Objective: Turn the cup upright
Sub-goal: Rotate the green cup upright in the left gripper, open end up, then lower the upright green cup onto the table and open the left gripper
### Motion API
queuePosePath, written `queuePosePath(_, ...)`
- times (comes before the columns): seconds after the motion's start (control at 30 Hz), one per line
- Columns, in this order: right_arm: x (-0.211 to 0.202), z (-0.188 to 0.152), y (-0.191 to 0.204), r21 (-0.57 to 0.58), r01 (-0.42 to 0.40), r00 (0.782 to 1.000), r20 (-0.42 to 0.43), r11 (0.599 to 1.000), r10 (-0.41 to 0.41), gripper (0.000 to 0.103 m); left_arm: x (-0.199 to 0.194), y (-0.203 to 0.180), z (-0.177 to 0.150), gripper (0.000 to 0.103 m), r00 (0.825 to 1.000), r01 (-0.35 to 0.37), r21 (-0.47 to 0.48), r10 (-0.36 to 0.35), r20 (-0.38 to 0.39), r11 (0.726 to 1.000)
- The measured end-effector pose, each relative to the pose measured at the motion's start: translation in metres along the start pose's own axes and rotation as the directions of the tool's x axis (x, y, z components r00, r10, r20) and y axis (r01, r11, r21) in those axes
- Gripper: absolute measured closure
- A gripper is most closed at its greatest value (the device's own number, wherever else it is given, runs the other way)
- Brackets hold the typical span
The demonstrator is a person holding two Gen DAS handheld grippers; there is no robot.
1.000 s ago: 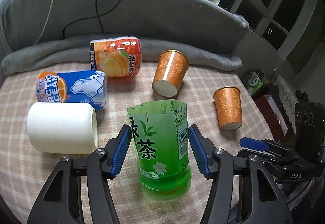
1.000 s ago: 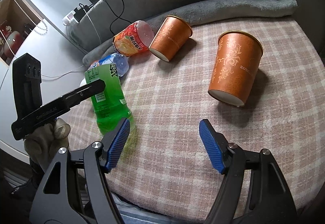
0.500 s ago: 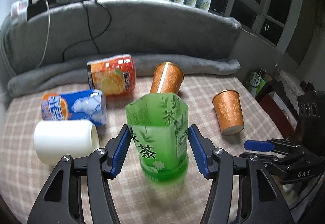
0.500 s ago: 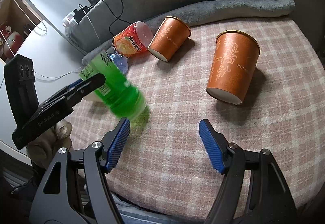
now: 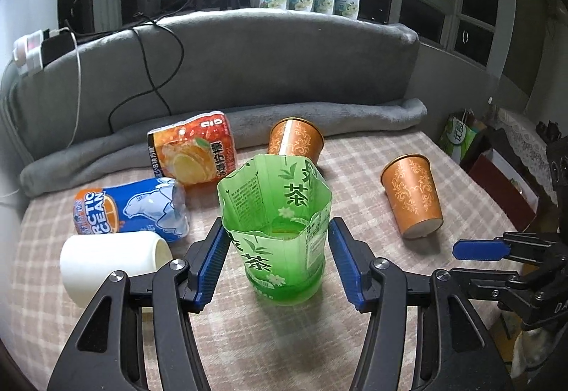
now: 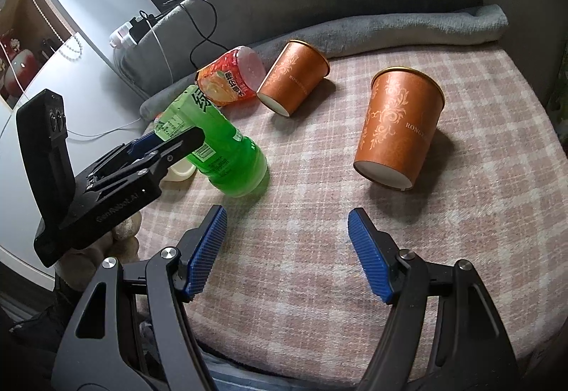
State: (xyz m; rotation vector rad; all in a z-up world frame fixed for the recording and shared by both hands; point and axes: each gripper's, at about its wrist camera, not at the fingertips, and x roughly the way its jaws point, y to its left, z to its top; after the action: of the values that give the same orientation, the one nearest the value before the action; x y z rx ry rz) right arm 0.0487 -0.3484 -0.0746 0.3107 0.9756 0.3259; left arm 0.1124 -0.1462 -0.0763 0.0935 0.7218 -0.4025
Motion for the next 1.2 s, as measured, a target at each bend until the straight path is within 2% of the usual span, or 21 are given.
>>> queuePosePath(0.6, -0.013, -0.002, -0.003, -0.002, 0.033, 0.999, 0.028, 0.999, -0.033, 0.029, 0.004, -0.014, 0.001, 0.047, 1.000, 0.002, 0.033, -0.003, 0.008, 0.999)
queuePosePath(0.9, -0.023, -0.005, 0.007, -0.046, 0.106, 0.991, 0.081, 0.993, -0.102, 0.029, 0.004, -0.014, 0.001, 0.047, 1.000, 0.025, 0.017, -0.025, 0.003, 1.000)
queuePosePath(1.2, -0.029, -0.008, 0.018, -0.098, 0.204, 0.972, 0.137, 0.974, -0.190, 0.029, 0.005, -0.012, 0.001, 0.047, 0.999, 0.050, -0.005, -0.050, -0.007, 0.999)
